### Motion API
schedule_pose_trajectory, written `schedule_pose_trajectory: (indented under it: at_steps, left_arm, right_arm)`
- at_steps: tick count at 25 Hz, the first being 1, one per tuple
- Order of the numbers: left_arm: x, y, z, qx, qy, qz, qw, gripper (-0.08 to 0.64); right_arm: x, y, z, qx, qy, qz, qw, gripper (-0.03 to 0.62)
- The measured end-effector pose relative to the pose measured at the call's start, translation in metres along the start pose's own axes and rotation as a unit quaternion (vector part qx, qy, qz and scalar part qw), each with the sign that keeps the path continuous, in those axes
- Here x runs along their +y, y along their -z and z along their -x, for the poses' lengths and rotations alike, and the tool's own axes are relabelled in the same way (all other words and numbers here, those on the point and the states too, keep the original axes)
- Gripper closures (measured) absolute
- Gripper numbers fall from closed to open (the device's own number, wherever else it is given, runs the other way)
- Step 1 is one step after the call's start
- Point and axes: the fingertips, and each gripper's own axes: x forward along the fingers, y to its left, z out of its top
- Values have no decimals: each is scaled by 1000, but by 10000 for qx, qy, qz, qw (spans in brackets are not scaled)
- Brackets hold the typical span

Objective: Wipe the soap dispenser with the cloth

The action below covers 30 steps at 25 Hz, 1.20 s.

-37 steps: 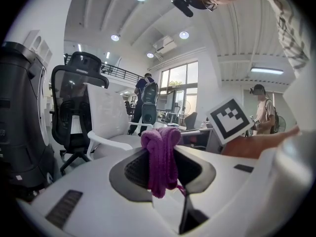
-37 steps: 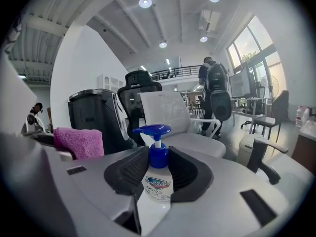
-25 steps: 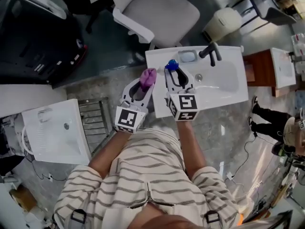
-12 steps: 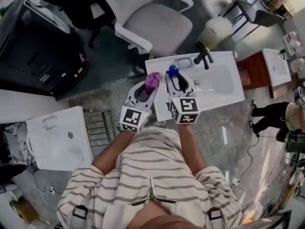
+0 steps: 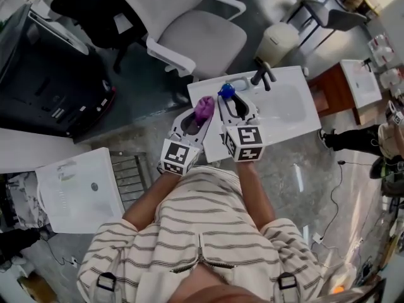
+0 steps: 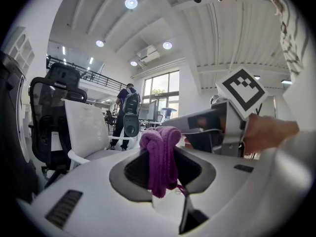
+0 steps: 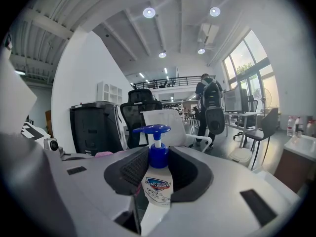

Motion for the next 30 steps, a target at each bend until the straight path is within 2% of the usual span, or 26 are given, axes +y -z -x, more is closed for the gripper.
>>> schedule_pose_trajectory:
  at_steps: [10, 18, 30]
  left_arm:
    - [-24, 2, -11, 15, 560, -144, 9983, 443]
    - [-31, 0, -18, -63, 740, -193, 9970, 443]
    - [-54, 1, -27, -116, 1057, -546, 9928, 443]
  right_arm:
    - [-8, -2, 6, 11, 108, -5, 9999, 459]
    - [-10, -5, 9, -30, 165, -18, 9999, 459]
    - [4, -9, 12, -36, 40, 132, 9999, 459]
